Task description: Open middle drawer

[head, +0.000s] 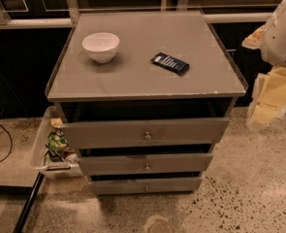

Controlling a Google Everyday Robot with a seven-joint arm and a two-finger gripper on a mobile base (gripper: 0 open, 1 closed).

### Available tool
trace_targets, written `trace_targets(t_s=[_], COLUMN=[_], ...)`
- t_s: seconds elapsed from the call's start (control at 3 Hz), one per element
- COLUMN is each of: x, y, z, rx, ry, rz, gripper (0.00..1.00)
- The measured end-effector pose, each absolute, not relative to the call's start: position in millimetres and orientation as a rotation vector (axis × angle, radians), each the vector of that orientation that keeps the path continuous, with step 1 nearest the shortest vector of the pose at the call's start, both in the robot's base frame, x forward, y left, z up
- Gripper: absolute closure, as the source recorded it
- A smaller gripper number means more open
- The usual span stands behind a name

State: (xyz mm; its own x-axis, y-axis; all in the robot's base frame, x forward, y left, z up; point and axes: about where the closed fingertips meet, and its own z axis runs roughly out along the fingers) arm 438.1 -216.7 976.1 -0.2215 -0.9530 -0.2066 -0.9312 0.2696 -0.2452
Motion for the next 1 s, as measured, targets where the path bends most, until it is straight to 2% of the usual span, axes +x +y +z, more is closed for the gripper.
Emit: trace_targets(t_s=[0.33, 1.0], x=[438, 433], y=[-217, -214], z=[976, 890], rx=[-1.725, -1.775], ry=[2.232, 2.237], rz=[-0.098, 0.021], gripper=[0.0, 0.0])
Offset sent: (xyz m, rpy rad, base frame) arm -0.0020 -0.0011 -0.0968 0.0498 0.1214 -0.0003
